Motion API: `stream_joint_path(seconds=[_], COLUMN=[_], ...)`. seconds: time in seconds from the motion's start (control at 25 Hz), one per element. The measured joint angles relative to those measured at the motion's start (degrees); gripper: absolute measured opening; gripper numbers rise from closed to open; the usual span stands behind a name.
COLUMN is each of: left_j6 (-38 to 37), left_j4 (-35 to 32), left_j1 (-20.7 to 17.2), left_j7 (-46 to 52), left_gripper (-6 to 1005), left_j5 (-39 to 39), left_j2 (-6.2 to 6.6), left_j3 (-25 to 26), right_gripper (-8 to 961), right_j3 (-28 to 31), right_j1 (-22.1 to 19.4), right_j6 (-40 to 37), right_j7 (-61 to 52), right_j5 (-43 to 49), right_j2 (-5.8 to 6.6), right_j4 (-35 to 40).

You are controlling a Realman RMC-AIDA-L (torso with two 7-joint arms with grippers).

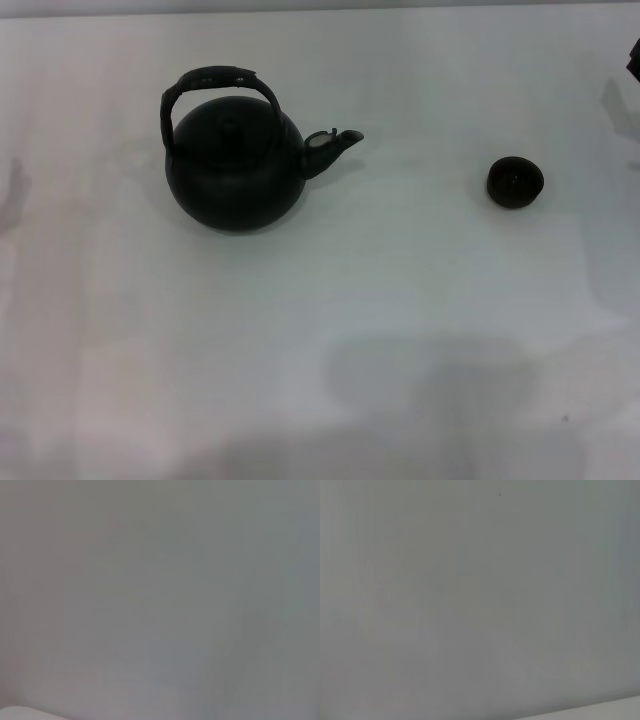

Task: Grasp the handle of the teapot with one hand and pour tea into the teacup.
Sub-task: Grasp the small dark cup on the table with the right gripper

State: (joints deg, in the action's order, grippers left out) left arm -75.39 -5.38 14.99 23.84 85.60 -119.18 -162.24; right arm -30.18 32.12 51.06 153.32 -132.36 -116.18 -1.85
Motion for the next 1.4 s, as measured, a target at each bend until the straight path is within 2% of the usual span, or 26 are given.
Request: stream_joint_path(seconds=[0.6, 0.8, 0.96, 1.16, 1.28, 1.4], left_j6=[0.1, 0.3, 0.4, 0.4, 0.4, 0.4], left_j4=[0.1, -0.1, -0.2, -0.2, -0.2, -0.2], left_j1=[-0.2, -0.1, -0.1, 0.0, -0.1, -0.2], left_j7=[0.0, 0.0, 0.0, 0.1, 0.1, 0.2], left_gripper=[883, 883, 883, 883, 882, 882], left_j5=[0.0, 0.0, 0.0, 0.0, 0.0, 0.1], left_j2=[0.0, 0.0, 0.0, 0.0, -0.06, -0.08], left_j3=[0.0, 0.0, 0.0, 0.0, 0.0, 0.0], right_gripper=[851, 851, 852, 851, 850, 850], right_j3=[-0.2, -1.2, -6.9, -21.1, -28.4, -31.2], right_j1=[0.8, 0.9, 1.0, 1.4, 1.4, 1.9], right_j6=[0.1, 0.3, 0.1, -3.2, -6.2, -6.2], right_j7=[-1.7, -7.7, -17.3, -33.7, -43.1, -52.0], right_j5=[0.0, 1.6, 6.3, 13.1, 20.1, 29.8], right_j2=[0.07, 0.43, 0.64, 1.51, 2.34, 2.91], right_j4=[-0.1, 1.2, 7.1, 19.1, 26.7, 33.0])
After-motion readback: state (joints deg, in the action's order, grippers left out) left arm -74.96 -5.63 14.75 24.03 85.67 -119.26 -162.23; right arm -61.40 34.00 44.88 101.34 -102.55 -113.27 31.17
